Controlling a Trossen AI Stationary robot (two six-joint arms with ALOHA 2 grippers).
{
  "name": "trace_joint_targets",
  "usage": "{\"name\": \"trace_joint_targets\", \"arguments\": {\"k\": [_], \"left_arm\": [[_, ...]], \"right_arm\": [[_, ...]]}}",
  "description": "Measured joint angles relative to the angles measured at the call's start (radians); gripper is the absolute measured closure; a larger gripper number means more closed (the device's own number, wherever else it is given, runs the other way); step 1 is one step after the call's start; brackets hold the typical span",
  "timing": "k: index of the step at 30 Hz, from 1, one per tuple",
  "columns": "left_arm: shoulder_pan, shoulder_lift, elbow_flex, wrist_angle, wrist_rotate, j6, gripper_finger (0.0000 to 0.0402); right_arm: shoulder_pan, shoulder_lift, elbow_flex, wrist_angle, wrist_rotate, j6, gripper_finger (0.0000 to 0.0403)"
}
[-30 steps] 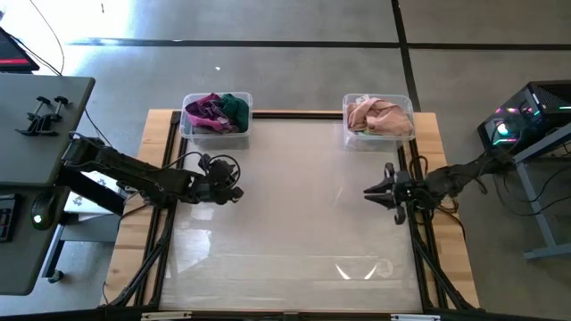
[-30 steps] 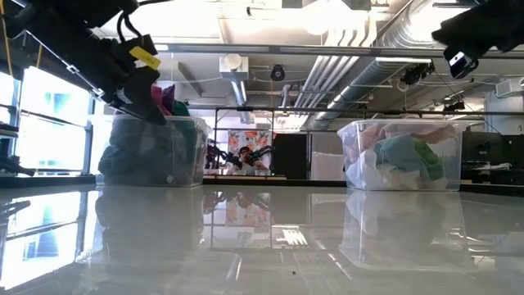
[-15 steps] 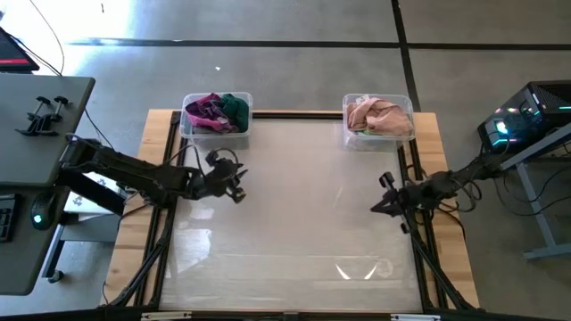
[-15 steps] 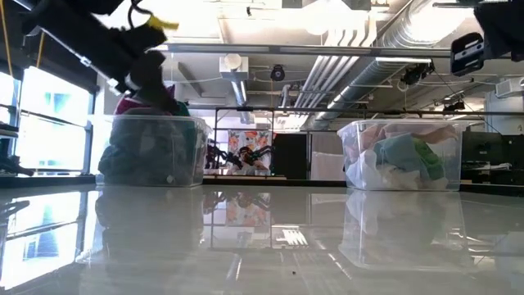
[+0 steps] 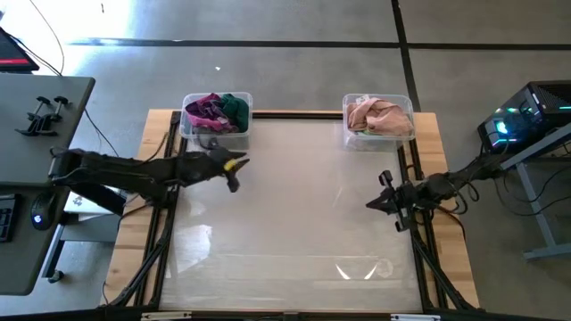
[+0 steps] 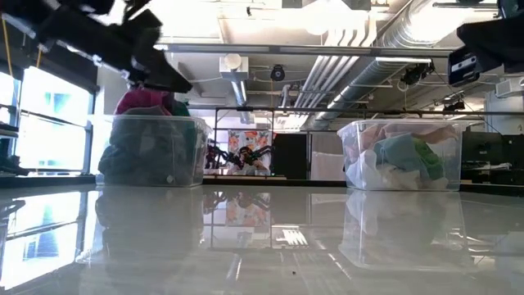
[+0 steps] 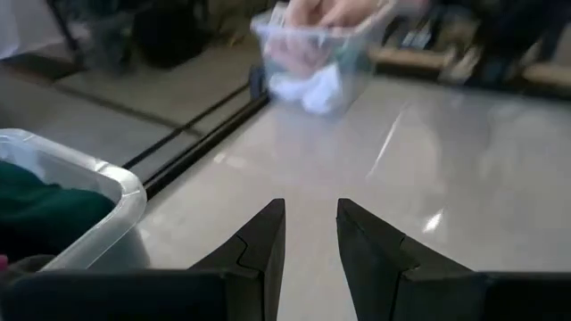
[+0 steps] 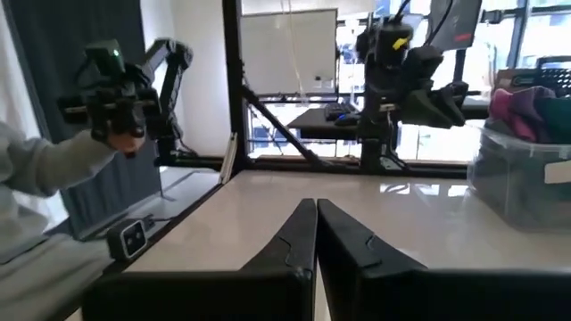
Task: Sort towels by color in basket
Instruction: Return to Home Position
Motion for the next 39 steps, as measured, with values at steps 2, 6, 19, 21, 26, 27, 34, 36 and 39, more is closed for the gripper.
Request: {"name": "trace_joint_targets", "arguments": {"k": [2, 6, 19, 21, 26, 27, 34, 36, 39], "left_arm": [[0.033, -0.069, -0.067, 0.074, 0.069, 0.001, 0.0312], [0.083, -0.233, -0.160, 0.078, 0.141, -0.012, 0.0312], [0.064, -0.730, -0.295, -0.199, 0.365, 0.053, 0.0312], [0.064, -0.791, -0.323, -0.206, 0.367, 0.072, 0.0312], [0.064, -0.909, -0.373, -0.224, 0.396, 0.085, 0.0313], [0.064, -0.913, -0.374, -0.214, 0.426, 0.085, 0.0314], [0.051, -0.902, -0.376, -0.212, 0.543, 0.117, 0.0385], [0.042, -0.902, -0.376, -0.210, 0.559, 0.119, 0.0395], [0.027, -0.902, -0.376, -0.207, 0.582, 0.119, 0.0397]], "right_arm": [[0.000, 0.001, -0.021, 0.029, 0.005, 0.000, 0.0402], [-0.009, 0.002, -0.021, 0.037, 0.005, 0.008, 0.0402], [-0.073, 0.003, -0.021, 0.029, 0.006, 0.047, 0.0402], [-0.079, 0.003, -0.021, 0.009, 0.006, 0.076, 0.0402], [-0.085, 0.010, -0.022, -0.008, -0.003, 0.134, 0.0402], [-0.085, 0.011, -0.022, -0.009, -0.003, 0.134, 0.0402], [-0.085, 0.012, -0.022, -0.008, 0.001, 0.089, 0.0402], [-0.085, 0.011, -0.022, -0.008, 0.001, 0.024, 0.0402], [-0.085, 0.012, -0.022, -0.008, 0.001, -0.026, 0.0402]]}}
